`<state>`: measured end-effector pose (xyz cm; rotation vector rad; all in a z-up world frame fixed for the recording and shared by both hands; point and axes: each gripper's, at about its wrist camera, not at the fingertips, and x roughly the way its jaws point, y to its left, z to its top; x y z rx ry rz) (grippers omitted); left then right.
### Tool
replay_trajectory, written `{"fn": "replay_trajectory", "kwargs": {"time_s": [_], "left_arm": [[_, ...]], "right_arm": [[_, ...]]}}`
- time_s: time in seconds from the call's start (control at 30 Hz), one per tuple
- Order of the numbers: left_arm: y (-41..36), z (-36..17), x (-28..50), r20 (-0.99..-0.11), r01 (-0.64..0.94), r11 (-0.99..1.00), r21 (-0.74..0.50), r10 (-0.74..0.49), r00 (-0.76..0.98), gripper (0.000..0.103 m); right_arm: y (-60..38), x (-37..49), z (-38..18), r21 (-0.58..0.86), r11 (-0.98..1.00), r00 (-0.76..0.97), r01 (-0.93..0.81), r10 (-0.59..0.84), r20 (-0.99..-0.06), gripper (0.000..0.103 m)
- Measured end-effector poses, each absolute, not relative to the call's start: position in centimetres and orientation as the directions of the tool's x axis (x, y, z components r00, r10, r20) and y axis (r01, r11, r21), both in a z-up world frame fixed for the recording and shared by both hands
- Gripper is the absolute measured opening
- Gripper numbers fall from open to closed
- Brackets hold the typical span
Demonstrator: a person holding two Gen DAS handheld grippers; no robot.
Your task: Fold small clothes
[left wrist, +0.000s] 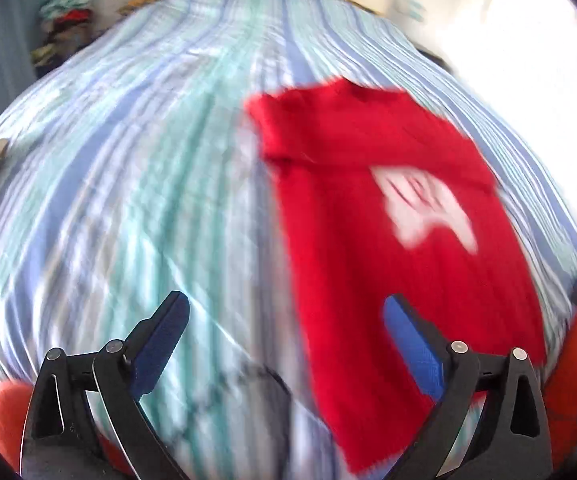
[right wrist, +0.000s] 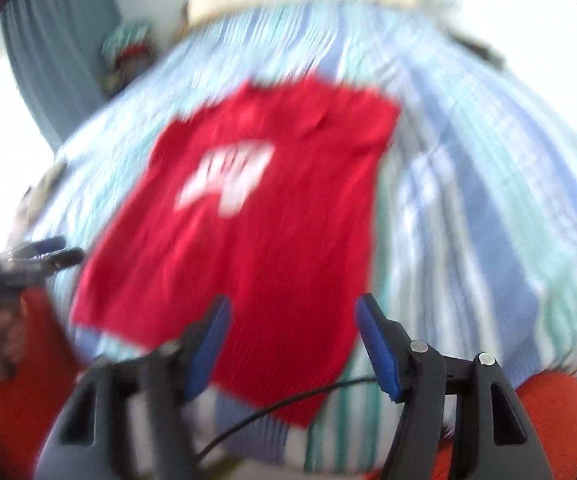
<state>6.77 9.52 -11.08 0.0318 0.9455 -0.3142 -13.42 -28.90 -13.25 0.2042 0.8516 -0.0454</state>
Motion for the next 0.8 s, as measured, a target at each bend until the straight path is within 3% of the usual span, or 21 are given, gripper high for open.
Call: {"fn": "replay_trajectory", "kwargs": {"time_s": [0.13, 0.27, 0.33, 0.8], "left_arm": [[11.8, -13.8, 15.2, -0.805, 0.161, 0.986, -0.034, -0.122, 0.580, 0.098], [12.5, -20.6, 19.8, -0.879, 0.189, 0.982, 0.004, -0.087, 0.469, 0.103], [13.3, -20.2, 18.8, -0.830, 0.179, 0.983, -0.045, -0.136, 0.541, 0.103], [12.9, -20.0, 18.2, -0.826, 0.171, 0.985, -0.015, -0.108, 0.553, 0.103]], "right_arm": [[-31.3, -13.8, -12.9, 0.226, 0.946, 0.697, 0.231, 0.001, -0.717, 0.067], [-33.4, -14.0, -13.3, 0.305, 0.906, 0.688, 0.292, 0.022, -0.726, 0.067], [-33.4, -14.1, -13.5, 0.315, 0.898, 0.689, 0.306, 0.019, -0.724, 0.067], [-33.0, -13.1, -14.9, 0.361, 0.881, 0.693, 0.307, 0.052, -0.719, 0.067]]}}
